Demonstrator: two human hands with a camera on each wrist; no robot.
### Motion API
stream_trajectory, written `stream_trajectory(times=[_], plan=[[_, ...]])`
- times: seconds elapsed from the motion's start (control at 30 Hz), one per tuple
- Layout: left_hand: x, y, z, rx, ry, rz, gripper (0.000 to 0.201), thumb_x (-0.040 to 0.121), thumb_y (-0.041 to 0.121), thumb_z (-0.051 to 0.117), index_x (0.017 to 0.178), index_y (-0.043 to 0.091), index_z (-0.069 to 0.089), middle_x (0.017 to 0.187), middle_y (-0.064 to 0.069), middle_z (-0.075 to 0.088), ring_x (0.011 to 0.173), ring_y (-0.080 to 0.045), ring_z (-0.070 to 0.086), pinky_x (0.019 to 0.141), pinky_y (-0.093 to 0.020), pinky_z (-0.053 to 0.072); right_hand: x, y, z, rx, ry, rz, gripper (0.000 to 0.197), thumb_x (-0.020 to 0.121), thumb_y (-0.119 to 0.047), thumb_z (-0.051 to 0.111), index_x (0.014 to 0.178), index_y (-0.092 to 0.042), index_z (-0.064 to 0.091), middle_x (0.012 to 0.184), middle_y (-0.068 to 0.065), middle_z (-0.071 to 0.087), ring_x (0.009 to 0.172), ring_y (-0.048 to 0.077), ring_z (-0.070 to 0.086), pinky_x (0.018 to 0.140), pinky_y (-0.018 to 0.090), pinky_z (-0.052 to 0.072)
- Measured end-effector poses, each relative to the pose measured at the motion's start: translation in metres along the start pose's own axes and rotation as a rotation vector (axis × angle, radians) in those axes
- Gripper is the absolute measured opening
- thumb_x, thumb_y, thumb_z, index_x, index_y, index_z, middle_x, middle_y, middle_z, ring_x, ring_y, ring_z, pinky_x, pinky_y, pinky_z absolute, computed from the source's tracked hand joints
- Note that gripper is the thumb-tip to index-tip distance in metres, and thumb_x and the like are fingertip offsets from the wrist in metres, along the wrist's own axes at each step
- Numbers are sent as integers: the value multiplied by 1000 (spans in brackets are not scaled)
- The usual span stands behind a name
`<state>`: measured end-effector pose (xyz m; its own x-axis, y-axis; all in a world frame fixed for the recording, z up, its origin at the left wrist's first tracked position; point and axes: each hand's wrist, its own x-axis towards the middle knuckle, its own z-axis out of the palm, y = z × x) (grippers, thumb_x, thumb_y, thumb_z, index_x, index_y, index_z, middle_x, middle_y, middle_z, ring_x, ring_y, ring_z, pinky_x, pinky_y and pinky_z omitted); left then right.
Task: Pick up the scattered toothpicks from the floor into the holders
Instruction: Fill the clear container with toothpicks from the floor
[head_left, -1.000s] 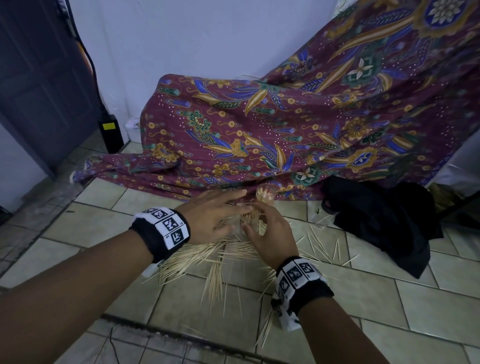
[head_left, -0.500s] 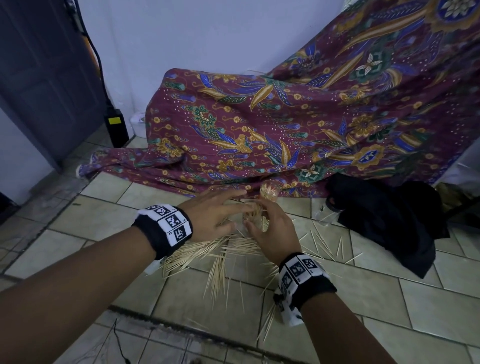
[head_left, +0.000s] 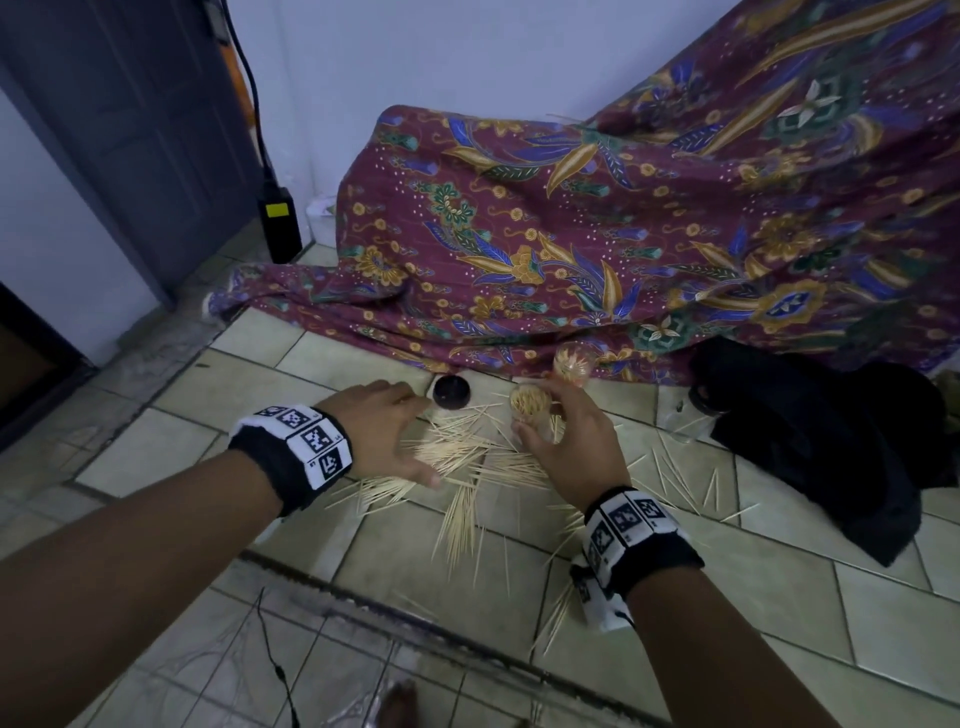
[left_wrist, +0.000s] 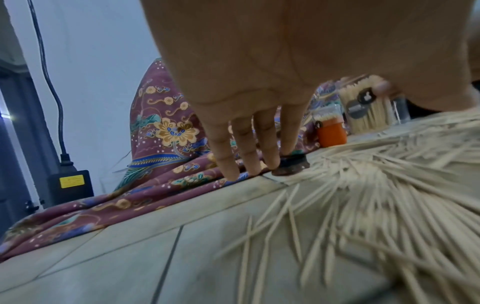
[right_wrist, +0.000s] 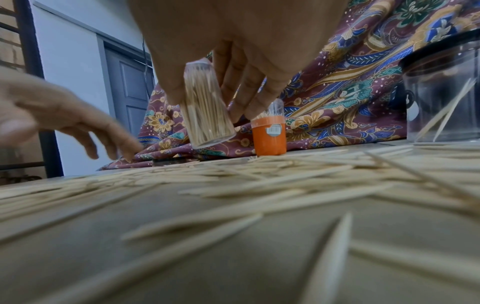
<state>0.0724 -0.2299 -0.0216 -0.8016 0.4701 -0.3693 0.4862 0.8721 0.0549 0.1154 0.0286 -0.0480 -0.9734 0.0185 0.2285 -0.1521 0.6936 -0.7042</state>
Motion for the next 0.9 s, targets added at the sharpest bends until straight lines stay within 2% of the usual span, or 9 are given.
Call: stream_trajectory(times=[0.1,0.2,0.33,0.4,0.5,0.53,0.67,0.8,0.9], plan=[[-11,3,14,7,-80,-62,111,57,93,48,143,22,36,143,3,37,127,-21,40,102,-40,41,0,-1,0,-3,-9,0,49,81,-31,77,125,-21,58,122,-5,62,107,13,59,92,30,48],[-17,10,18,-18,-61,-73,93,70,76,60,140,18,41,142,0,36,127,-21,40,102,-38,42,0,1,2,-11,-28,8,51,81,-35,76,126,-22,57,123,-4,62,108,14,59,93,36,50],[-15,18,16,-127,-36,-58,76,80,55,68,142,17,45,141,-1,41,128,-20,43,105,-28,37,0,3,5,-16,-50,17,53,81,-38,75,128,-24,55,125,-4,61,113,16,57,95,41,50],[-14,21,15,-127,-44,-48,65,83,49,67,138,19,50,136,0,45,124,-20,47,100,-27,38,0,3,6,-15,-56,16,53,81,-39,75,128,-25,55,125,-3,60,114,17,57,95,42,49],[-12,24,11,-102,-47,-31,34,88,37,64,119,21,64,121,-3,54,111,-23,55,88,-27,42,0,3,6,-19,-60,16,54,81,-38,75,129,-24,55,127,-2,59,117,18,56,97,42,48],[-12,25,9,-96,-45,-29,30,90,32,62,118,23,65,118,-4,55,109,-23,56,87,-28,44,0,3,6,-20,-61,15,54,81,-37,75,129,-23,55,128,-2,59,118,18,55,98,41,48],[-7,26,6,-37,-37,-43,40,94,13,50,131,28,60,125,-6,58,114,-26,56,94,-31,45,0,1,5,-20,-52,20,54,81,-36,76,129,-22,55,128,-2,60,122,18,53,99,41,47],[0,22,7,21,-54,-50,38,93,14,50,126,30,61,116,-8,63,105,-28,60,90,-36,50,0,0,4,-25,-53,30,54,81,-36,76,129,-23,55,129,-4,59,121,17,54,99,40,47],[5,19,7,-4,-57,-42,48,93,12,47,134,37,54,120,-9,63,107,-29,61,91,-35,50,-1,0,4,-22,-46,36,54,81,-37,76,129,-24,55,128,-5,59,118,16,55,98,40,48]])
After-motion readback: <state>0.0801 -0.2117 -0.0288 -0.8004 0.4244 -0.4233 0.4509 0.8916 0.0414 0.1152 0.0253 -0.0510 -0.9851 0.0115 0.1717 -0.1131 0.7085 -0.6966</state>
